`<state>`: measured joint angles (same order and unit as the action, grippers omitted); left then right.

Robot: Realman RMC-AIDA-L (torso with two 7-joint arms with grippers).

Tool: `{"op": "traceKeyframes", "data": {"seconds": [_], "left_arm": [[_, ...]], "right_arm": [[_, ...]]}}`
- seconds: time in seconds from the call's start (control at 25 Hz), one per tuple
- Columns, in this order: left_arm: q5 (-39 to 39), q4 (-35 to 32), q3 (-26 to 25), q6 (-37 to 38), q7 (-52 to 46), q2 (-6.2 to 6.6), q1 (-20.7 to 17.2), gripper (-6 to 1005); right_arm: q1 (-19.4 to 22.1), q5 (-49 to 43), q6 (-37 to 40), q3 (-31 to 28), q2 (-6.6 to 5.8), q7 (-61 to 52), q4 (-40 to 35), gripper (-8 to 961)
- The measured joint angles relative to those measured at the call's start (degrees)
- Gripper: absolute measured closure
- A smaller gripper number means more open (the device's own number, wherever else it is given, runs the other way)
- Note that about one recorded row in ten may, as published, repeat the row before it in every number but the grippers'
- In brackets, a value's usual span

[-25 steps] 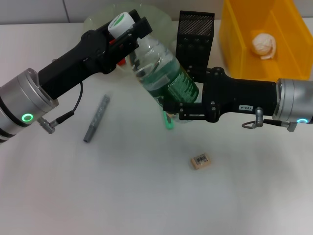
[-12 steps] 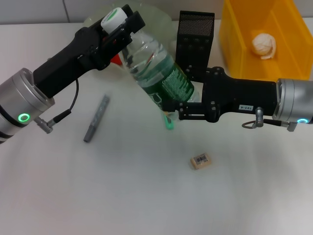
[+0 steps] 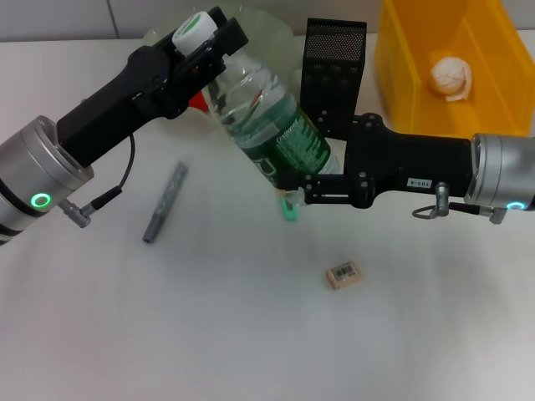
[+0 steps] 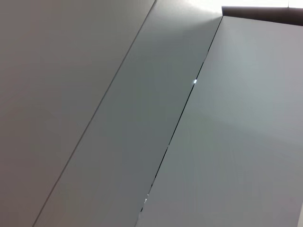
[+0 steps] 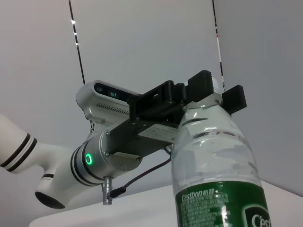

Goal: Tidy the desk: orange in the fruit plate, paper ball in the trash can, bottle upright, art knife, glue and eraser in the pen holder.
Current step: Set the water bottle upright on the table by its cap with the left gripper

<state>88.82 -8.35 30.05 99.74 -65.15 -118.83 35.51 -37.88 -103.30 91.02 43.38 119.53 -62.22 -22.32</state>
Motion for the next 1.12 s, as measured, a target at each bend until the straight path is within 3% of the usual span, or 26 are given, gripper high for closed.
{"op": "traceKeyframes", "data": {"seconds": [1.12], "left_arm": [[0.1, -0.1, -0.1, -0.4, -0.2, 0.09, 0.1, 564]], "right_arm": [[0.5, 0.8, -1.9, 1.5, 0.00, 0.3, 0.1, 188]]}}
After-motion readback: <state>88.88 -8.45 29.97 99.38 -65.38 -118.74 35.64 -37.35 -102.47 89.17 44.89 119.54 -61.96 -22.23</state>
